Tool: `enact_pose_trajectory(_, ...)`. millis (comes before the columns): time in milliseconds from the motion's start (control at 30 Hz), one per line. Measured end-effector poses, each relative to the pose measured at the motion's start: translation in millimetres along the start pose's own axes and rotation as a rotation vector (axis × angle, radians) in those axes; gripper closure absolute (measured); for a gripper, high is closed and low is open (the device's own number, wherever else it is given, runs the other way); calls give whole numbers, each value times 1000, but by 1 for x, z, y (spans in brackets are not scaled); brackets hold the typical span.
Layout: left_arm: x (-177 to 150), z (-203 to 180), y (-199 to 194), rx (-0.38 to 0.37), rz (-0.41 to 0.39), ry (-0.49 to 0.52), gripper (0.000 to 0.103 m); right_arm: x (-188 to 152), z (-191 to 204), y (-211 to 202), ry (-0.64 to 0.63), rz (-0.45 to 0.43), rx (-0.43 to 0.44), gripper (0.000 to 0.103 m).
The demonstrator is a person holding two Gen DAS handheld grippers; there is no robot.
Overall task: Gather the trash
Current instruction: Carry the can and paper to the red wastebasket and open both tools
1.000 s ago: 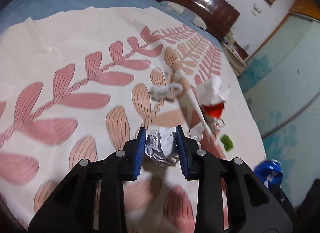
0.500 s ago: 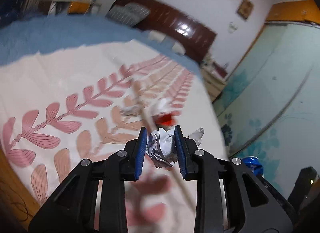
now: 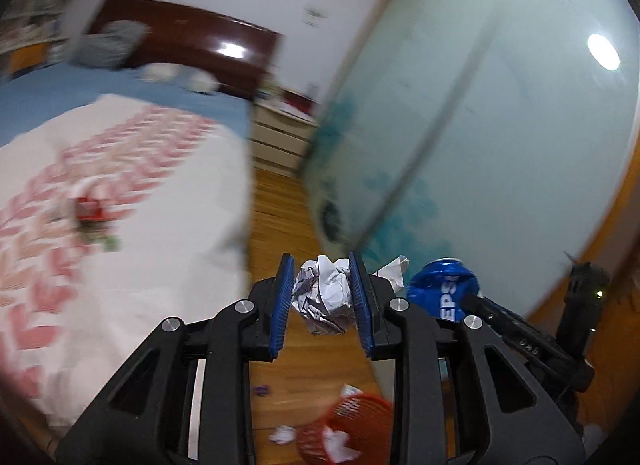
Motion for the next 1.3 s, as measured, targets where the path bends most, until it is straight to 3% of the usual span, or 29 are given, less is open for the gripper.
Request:
enact_pose_trajectory(133,-8,-75,65,-88,103,99,75,-31,-83,-20,59,44,-118,78)
enact_pose_trajectory(233,-32,-110,129,-108,248,139,75,-72,-148,-16,143,130,-186,78)
enact_pose_trajectory(433,-144,-144,251,-53,573,273,75,-168,-230,38,316,354,-238,78)
enact_pose_trajectory(533,-182,-138,280,-18,686,315,75,-200,-242,63,346,428,-237,78)
enact_pose_trajectory(667,-184,-136,289,7,712,325,75,-213,-244,81,356,466,-232,78)
enact_pose_trajectory(833,-197,-128,311,47,769,270,75,-200,-236,90,335,462,-232,78)
enact_pose_trajectory(933,-202,-130,314,54,781,277,75,-201,-211,106,337,463,-238,78)
enact_pose_trajectory(1133,-206,-128,317,51,802,275,73,-208,-207,116,362,485,-247,76)
enact_pose_trajectory(1167,-206,-127,319,41,808,262,70,-209,-208,117,375,485,-241,76)
enact_pose_trajectory(1200,-206,-125,318,24,815,243,66,-210,-208,119,378,489,-239,69)
enact_pose_trajectory(1233,-205,-123,318,14,821,221,51,-211,-207,117,375,489,-246,61)
enact_pose_trajectory(1267,-205,-123,317,15,815,214,37,-211,-206,114,369,487,-262,58)
enact_pose_trajectory(1300,-204,-123,316,18,803,215,34,-212,-207,112,368,486,-269,56)
Point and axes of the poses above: each gripper's, at about its wrist camera, not at the fingertips, and y roughly the way its jaws point, z to its left, x to its top, the point moved 2 cm from there along y, roughly the way its jaws point, and after that the axes turned 11 degrees about z, right-handed, at the moved point
